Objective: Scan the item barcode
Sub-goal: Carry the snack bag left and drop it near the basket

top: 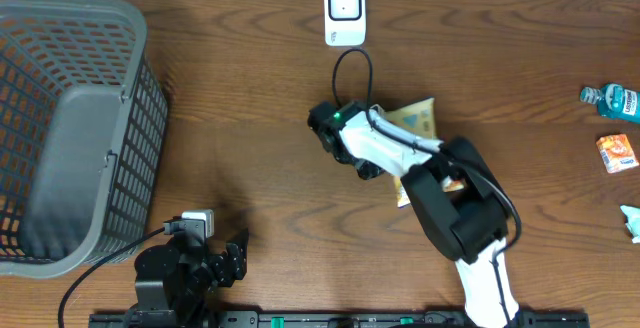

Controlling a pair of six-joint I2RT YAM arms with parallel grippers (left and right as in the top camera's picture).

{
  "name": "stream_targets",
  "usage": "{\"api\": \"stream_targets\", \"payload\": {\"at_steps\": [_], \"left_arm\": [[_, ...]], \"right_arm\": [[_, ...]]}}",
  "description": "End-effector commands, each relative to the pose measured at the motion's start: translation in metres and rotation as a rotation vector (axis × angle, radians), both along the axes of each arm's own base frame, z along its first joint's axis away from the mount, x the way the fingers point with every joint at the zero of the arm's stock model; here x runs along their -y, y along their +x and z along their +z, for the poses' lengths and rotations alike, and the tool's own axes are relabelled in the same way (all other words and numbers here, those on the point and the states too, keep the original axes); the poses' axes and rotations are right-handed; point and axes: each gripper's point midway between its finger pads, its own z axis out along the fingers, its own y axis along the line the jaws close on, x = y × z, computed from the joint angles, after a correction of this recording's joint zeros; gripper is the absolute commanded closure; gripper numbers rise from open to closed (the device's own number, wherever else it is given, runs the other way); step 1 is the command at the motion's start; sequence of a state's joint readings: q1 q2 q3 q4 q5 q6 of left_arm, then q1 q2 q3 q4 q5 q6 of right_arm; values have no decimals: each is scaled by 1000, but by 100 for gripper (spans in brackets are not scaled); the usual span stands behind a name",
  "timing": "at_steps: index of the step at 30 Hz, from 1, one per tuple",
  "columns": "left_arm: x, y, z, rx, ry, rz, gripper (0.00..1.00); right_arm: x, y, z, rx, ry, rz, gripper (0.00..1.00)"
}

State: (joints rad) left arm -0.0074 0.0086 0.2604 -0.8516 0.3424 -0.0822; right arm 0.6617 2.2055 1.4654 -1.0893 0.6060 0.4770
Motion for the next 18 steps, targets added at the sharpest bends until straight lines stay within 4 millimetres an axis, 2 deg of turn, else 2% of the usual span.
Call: {"api": "stream_targets", "payload": {"at_steps": [1,3,5,7,10,12,15,18], "left_arm": [[2,-3,-1,-10,-12,-5,20],[2,-3,-1,-10,-12,-5,20],[2,-3,-1,-10,-12,-5,20],[2,-3,-1,-10,-12,-5,20],[2,-3,-1,-10,-12,-5,20],[2,-3,-1,-10,-12,-5,20],[2,-3,-1,-10,-12,-5,20],[2,-3,-1,-10,-12,-5,19]], "right_arm": [[-20,-78,-88,-495,276,-83,99],[-34,-81,-91,-541,377,-69,99],[-54,-77,-83,-572,505,-27,99],[-81,-71,-62,-601,679,34,99],[-118,-62,-7,-622,970,151,99],[-138,-58,42,-603,1173,234,99],[-150,-51,106,-538,1401,287,99],[-156,-51,158,-505,1616,368,99]]}}
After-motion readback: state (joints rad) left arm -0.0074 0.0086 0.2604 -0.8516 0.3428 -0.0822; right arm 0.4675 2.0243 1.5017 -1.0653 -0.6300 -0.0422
